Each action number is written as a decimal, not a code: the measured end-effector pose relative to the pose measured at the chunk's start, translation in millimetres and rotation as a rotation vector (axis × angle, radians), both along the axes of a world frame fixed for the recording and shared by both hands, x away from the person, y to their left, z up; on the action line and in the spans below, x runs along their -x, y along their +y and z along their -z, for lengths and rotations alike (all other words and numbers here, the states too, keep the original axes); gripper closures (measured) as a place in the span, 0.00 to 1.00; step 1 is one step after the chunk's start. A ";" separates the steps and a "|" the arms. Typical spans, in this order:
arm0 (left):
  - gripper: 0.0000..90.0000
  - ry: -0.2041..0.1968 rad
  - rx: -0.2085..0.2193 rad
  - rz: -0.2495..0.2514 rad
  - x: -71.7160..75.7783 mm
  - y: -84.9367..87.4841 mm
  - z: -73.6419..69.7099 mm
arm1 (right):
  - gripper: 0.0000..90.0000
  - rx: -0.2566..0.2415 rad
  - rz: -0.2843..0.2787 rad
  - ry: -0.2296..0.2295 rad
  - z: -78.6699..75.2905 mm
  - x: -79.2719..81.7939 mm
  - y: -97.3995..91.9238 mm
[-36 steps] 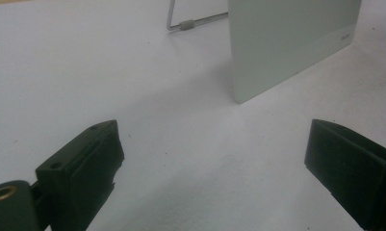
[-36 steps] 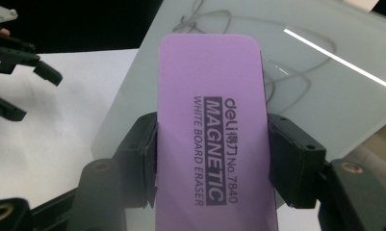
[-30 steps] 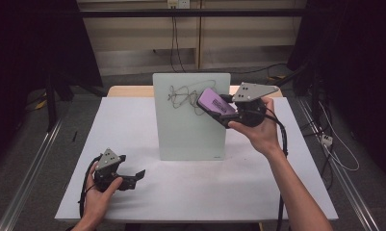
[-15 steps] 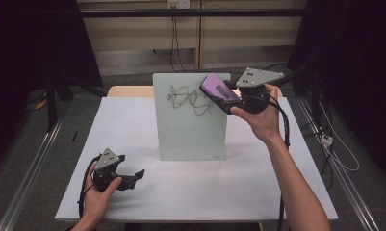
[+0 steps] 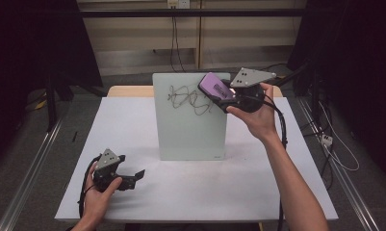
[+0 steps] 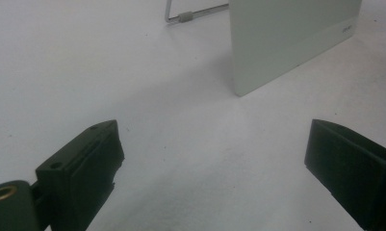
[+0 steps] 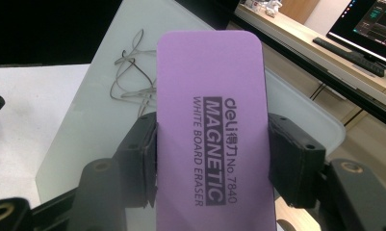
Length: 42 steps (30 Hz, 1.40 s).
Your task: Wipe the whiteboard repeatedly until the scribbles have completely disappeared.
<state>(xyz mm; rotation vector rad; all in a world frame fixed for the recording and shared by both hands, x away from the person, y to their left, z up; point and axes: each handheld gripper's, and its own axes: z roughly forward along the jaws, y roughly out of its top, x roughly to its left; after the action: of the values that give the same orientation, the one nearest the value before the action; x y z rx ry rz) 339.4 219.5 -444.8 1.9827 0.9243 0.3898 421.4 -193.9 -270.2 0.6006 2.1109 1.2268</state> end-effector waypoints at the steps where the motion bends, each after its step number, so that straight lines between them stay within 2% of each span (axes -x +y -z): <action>1: 0.06 0.001 0.000 0.000 0.0 0.1 0.0 | 0.46 0.000 0.005 0.000 0.0 0.1 0.7; 8: 0.06 0.001 0.000 0.002 0.0 -0.4 0.2 | 0.46 0.010 0.018 -0.009 1.5 0.9 3.1; 17: 0.06 -0.001 -0.002 -0.001 0.2 -0.1 0.0 | 0.47 0.005 0.015 0.007 5.0 1.4 5.2; 28: 0.06 0.000 -0.002 0.001 0.2 -0.4 0.1 | 0.47 0.028 -0.035 0.066 17.1 2.5 11.6; 36: 0.06 -0.001 -0.003 0.001 0.3 -0.5 0.0 | 0.47 0.064 -0.067 0.099 28.9 5.1 21.4; 42: 0.06 -0.002 -0.002 -0.001 0.2 0.3 -0.2 | 0.47 0.062 -0.061 0.104 25.0 4.3 20.3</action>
<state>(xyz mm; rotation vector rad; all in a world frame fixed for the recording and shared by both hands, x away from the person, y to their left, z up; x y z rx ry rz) 339.1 219.7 -444.7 1.9837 0.9240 0.3936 417.1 -173.7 -295.2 0.5882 2.2599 1.1816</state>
